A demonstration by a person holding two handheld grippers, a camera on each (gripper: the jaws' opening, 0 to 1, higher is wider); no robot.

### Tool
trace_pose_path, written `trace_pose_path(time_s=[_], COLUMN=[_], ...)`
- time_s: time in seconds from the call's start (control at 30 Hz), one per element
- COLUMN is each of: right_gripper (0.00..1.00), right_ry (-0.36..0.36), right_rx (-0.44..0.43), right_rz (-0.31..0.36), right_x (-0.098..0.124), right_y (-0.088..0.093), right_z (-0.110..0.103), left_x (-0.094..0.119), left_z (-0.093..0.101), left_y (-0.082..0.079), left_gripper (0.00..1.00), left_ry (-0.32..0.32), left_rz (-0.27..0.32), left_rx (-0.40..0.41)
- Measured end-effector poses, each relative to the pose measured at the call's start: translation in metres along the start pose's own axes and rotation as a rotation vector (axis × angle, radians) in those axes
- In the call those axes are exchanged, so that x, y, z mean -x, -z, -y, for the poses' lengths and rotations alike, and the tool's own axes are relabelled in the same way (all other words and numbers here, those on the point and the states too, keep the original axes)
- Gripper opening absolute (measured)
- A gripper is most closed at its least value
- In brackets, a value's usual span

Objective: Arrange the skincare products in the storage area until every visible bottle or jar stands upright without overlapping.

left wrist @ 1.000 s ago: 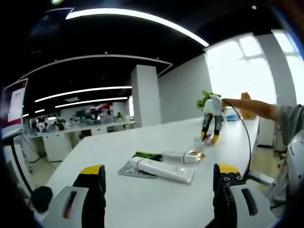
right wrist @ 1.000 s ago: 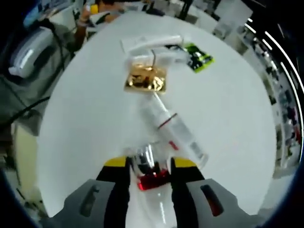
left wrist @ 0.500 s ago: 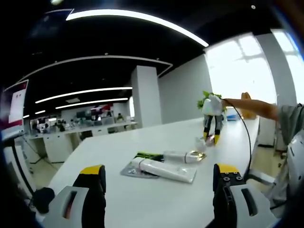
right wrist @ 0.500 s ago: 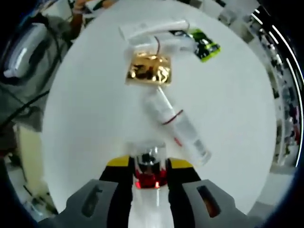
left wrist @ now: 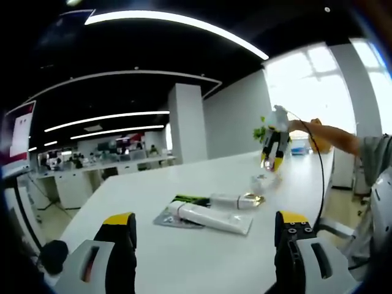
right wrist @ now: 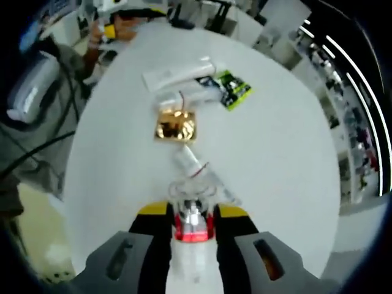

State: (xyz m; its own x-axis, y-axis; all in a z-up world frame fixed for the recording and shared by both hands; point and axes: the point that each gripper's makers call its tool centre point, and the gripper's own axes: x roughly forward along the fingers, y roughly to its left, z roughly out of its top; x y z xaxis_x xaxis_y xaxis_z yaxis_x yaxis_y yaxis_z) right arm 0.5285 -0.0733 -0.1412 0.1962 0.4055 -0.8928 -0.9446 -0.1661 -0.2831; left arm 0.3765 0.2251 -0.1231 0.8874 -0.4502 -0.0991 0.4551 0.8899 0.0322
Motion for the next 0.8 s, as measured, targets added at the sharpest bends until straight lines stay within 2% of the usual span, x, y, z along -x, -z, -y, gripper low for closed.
trace_pose_path(time_s=[0.13,0.33,0.8], right_gripper=[0.24,0.24,0.24], right_ry=[0.033,0.081,0.18], right_rx=[-0.026,-0.095,-0.257], right_rz=[0.057,0.143,0.297], right_x=[0.018,0.041,0.076], right_y=[-0.005,-0.002,0.038], right_z=[0.004,0.013,0.028], left_x=[0.002,0.008,0.008], left_z=[-0.001,-0.004,-0.003], left_y=[-0.003,-0.008,-0.01], left_gripper=[0.96,0.96,0.96], left_ry=[0.001,-0.015,-0.023], left_rz=[0.012,0.031,0.029], left_rx=[0.003,0.003,-0.003])
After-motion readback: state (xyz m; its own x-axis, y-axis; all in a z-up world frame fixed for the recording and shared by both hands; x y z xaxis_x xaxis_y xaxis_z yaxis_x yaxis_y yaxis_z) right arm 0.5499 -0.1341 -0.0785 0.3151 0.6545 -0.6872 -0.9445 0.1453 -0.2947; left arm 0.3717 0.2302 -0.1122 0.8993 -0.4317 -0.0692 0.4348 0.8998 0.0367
